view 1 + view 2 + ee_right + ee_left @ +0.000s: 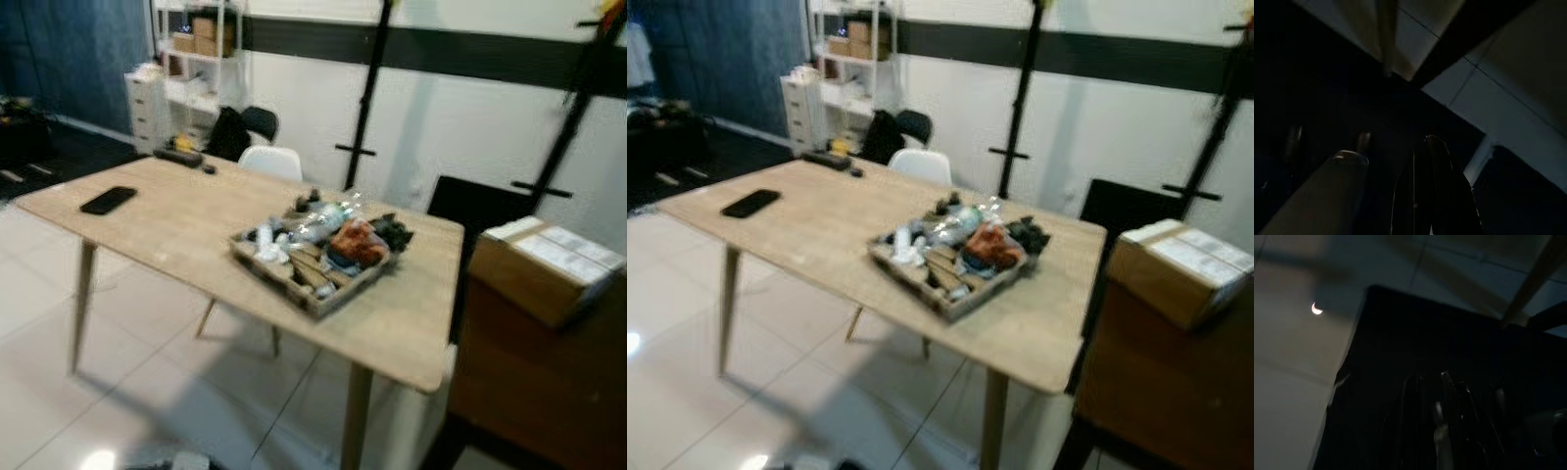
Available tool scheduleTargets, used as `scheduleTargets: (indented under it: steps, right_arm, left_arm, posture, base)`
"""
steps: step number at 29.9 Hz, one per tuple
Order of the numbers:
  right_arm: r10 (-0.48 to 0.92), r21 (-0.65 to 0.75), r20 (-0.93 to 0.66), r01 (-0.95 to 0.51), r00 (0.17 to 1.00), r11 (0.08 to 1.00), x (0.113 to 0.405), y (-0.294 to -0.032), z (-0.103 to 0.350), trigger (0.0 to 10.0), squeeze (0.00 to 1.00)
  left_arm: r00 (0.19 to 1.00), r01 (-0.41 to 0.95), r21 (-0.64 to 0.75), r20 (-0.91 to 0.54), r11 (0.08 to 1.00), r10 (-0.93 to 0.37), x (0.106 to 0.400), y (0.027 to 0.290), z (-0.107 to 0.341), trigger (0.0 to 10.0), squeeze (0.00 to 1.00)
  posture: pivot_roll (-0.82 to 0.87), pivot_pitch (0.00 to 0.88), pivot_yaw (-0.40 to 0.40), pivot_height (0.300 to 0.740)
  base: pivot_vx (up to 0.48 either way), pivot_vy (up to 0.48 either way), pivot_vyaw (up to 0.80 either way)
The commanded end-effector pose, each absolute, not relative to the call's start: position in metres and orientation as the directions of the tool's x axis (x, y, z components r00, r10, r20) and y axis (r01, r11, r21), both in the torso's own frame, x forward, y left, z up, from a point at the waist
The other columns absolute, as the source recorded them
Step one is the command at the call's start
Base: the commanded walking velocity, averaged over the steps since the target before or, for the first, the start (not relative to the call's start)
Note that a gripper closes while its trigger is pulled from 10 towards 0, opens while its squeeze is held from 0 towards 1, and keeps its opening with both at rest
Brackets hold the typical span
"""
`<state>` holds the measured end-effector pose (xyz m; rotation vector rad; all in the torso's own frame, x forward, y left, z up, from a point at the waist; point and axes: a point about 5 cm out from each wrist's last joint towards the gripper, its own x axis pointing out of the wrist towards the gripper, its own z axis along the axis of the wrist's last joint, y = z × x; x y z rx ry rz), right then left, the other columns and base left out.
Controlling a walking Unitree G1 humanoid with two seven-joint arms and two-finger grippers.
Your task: Picking trash to rubbish bin
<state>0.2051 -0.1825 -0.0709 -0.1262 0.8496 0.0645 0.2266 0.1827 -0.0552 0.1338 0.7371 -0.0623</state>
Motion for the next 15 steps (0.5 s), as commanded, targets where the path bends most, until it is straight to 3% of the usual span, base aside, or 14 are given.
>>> scheduleTargets:
  steps: [1,15]
  right_arm:
    - [0.016,-0.065,-0.772,-0.105,0.635,0.992,0.1971,-0.1765,-0.0763,10.0,0.0]
    - [-0.001,-0.07,-0.792,-0.089,0.611,0.994,0.1879,-0.1812,-0.0808,10.0,0.0]
  left_arm:
    - [0.719,0.101,0.105,-0.695,0.989,0.0,0.2201,0.1867,-0.0594,10.0,0.0]
    - [0.717,0.105,0.1,-0.697,0.989,-0.006,0.2217,0.1851,-0.0588,10.0,0.0]
  posture:
    - [-0.03,0.06,-0.054,0.74]
    - [-0.03,0.064,-0.055,0.74]
  base:
    - [0.281,0.0,-0.8]
    - [0.25,0.0,-0.78]
